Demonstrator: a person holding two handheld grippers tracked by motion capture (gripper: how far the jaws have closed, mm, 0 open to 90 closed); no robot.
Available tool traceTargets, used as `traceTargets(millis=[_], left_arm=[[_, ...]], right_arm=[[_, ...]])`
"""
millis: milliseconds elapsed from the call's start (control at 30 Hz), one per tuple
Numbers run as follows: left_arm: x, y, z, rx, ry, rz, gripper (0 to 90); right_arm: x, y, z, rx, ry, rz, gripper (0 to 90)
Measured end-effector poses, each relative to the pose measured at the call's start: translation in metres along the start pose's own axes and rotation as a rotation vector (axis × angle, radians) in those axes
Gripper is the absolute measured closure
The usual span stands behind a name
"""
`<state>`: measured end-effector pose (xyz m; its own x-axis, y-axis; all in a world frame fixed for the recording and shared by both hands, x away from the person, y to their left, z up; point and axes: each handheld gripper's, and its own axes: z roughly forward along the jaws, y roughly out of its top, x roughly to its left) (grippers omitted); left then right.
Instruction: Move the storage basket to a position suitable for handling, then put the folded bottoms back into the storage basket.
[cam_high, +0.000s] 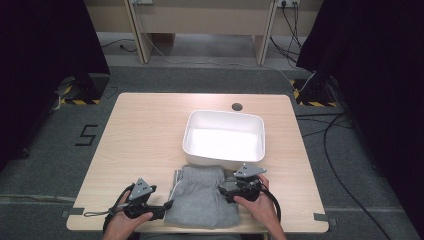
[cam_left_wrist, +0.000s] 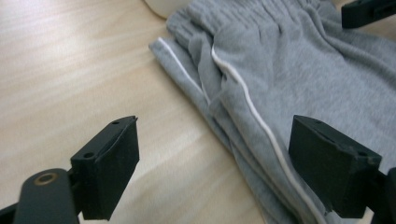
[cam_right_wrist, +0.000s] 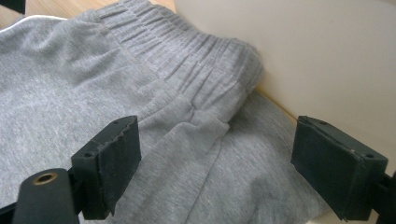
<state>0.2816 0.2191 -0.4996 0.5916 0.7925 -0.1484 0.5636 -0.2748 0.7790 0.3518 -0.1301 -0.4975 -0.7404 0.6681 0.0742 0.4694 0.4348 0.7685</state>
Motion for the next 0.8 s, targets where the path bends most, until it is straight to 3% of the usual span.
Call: traceTargets(millis=[167, 300, 500, 633, 800], left_arm=[[-0.002, -0.010, -0.005, -0.014, -0.005, -0.035, 15.0], [-0.007, -0.015, -0.006, -0.016, -0.008, -0.039, 14.9], [-0.014, -0.023, -0.003, -0.003, -0.044, -0.049, 14.5], [-0.015, -0.025, -0.005, -0.001, -0.045, -0.072, 14.5], [-0.018, -0.025, -0.010, -0.010, -0.031, -0.065, 14.7]], right_arm=[[0.002, 0.001, -0.003, -0.014, 0.022, -0.014, 15.9], [0.003, -0.001, -0.006, -0.012, 0.008, -0.022, 15.9], [0.002, -0.007, -0.010, -0.001, -0.007, -0.006, 16.1], [0.001, -0.010, -0.009, 0.006, -0.003, -0.002, 16.3], [0.002, -0.010, -0.008, 0.006, -0.003, -0.015, 16.4]])
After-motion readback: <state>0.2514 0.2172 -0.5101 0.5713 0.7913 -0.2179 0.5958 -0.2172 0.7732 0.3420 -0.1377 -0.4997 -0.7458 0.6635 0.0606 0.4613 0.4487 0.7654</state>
